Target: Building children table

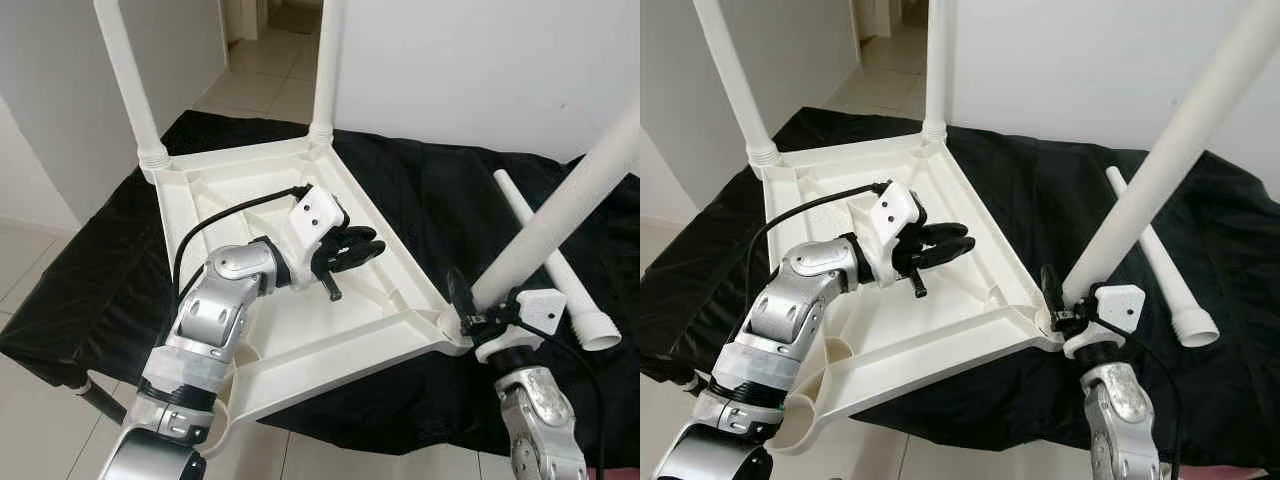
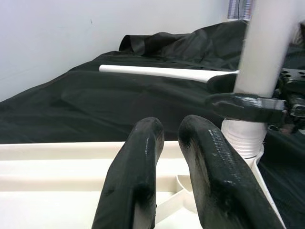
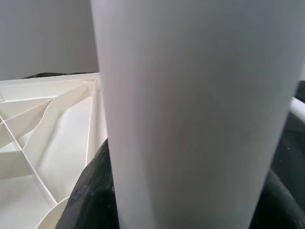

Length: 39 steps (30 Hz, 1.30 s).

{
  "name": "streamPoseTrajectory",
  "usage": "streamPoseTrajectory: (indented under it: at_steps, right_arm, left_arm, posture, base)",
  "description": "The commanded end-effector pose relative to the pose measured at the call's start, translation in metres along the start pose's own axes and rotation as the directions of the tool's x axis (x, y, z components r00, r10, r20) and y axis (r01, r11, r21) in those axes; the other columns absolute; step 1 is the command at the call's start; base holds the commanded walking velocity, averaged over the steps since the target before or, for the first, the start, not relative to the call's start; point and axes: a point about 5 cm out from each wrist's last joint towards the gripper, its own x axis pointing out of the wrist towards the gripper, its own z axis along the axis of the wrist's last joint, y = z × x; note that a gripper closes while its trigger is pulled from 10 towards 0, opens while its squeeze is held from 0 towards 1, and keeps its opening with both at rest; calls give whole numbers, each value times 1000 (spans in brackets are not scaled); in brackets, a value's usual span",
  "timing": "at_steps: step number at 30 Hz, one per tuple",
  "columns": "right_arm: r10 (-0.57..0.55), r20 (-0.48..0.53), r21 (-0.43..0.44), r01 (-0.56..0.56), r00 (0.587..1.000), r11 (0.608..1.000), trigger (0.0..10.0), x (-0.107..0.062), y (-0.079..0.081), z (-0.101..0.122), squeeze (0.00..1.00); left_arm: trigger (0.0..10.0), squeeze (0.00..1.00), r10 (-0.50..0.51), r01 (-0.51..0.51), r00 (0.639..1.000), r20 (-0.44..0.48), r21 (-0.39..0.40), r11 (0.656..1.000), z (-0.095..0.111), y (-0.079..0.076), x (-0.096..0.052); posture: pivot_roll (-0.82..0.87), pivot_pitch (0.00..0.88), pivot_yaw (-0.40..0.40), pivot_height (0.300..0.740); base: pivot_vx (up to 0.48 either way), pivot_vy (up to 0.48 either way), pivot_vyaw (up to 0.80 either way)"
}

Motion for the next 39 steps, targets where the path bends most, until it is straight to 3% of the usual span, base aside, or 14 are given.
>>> streamPoseTrajectory:
  at_steps: [1,11,15,16,22,28,31,33,34,39]
  right_arm:
    - [23,-296,72,-2,955,997,10000,-13,3,-48,0]
    - [130,-379,-11,-145,916,989,10000,-9,6,-50,0]
    - [137,-369,-36,-161,919,986,10000,-9,7,-48,0]
    - [130,-316,-19,-144,940,989,10000,-11,9,-46,0]
    - [64,-246,43,-55,967,998,10000,-16,11,-41,0]
    - [-59,-170,88,75,984,993,10000,-17,7,-36,0]
    - [-63,-123,95,75,990,993,10000,-19,7,-32,0]
    - [-38,-96,45,43,995,998,10000,-22,9,-30,0]
    - [48,-66,-78,-53,997,996,10000,-26,16,-26,0]
    - [109,-66,-137,-117,992,984,10000,-31,22,-26,0]
  left_arm:
    - [10000,0,121,-121,993,-4,17,993,2,8,0]
    - [10000,0,129,-129,992,-1,21,991,3,10,0]
    - [10000,0,132,-132,991,-2,22,991,3,10,0]
    - [10000,0,136,-136,991,-2,22,990,2,11,-1]
    - [10000,0,139,-139,990,-2,21,990,2,11,-2]
    - [10000,0,134,-134,991,-2,20,991,2,10,-1]
    - [10000,0,133,-133,991,-2,21,991,2,11,-1]
    - [10000,0,133,-133,991,-2,21,991,2,11,0]
    - [10000,0,131,-131,991,-3,22,991,3,11,-1]
    - [10000,0,128,-128,992,-5,24,992,2,11,-1]
  posture:
    - [-106,0,2,740]
    - [-100,0,-4,740]
    - [-100,0,-4,740]
    - [-95,0,-11,740]
    - [-97,0,-10,740]
    - [-102,0,-6,740]
    - [-102,0,-6,740]
    - [-102,0,-4,740]
    - [-103,0,-1,740]
    - [-104,0,2,740]
  base:
    - [0,0,0]
    - [0,0,0]
    - [0,0,0]
    - [0,0,0]
    - [0,0,0]
    - [0,0,0]
    - [0,0,0]
    - [0,0,0]
    - [0,0,0]
    - [0,0,0]
